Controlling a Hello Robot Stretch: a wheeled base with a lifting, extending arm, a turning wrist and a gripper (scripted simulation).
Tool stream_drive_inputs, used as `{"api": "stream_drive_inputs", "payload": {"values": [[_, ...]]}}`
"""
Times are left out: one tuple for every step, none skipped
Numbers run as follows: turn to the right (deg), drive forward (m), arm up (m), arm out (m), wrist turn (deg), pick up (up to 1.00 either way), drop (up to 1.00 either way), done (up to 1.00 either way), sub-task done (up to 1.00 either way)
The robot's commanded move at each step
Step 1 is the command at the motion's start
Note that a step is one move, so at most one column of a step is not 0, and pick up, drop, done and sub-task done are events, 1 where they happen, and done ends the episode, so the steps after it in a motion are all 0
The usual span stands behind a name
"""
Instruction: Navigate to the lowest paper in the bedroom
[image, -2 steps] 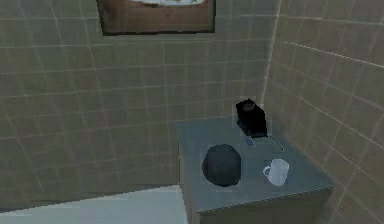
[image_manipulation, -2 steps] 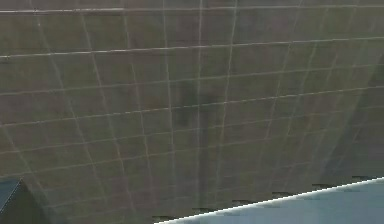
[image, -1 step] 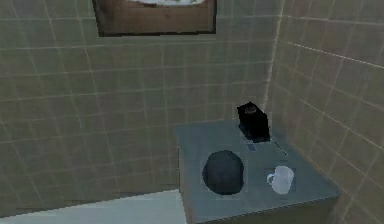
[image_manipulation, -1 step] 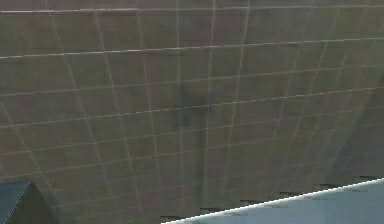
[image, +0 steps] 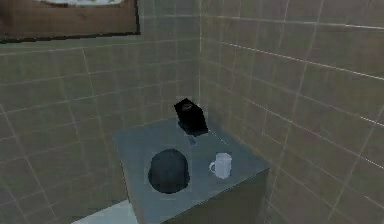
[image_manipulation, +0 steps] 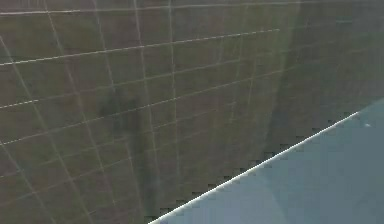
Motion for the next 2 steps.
{"api": "stream_drive_inputs", "payload": {"values": [[0.0, 1.00, 0.00, 0.00, 0.0, 0.00, 0.00, 0.00, 0.00], [0.0, 0.00, 0.00, 0.00, 0.0, 0.00, 0.00, 1.00, 0.00]]}}
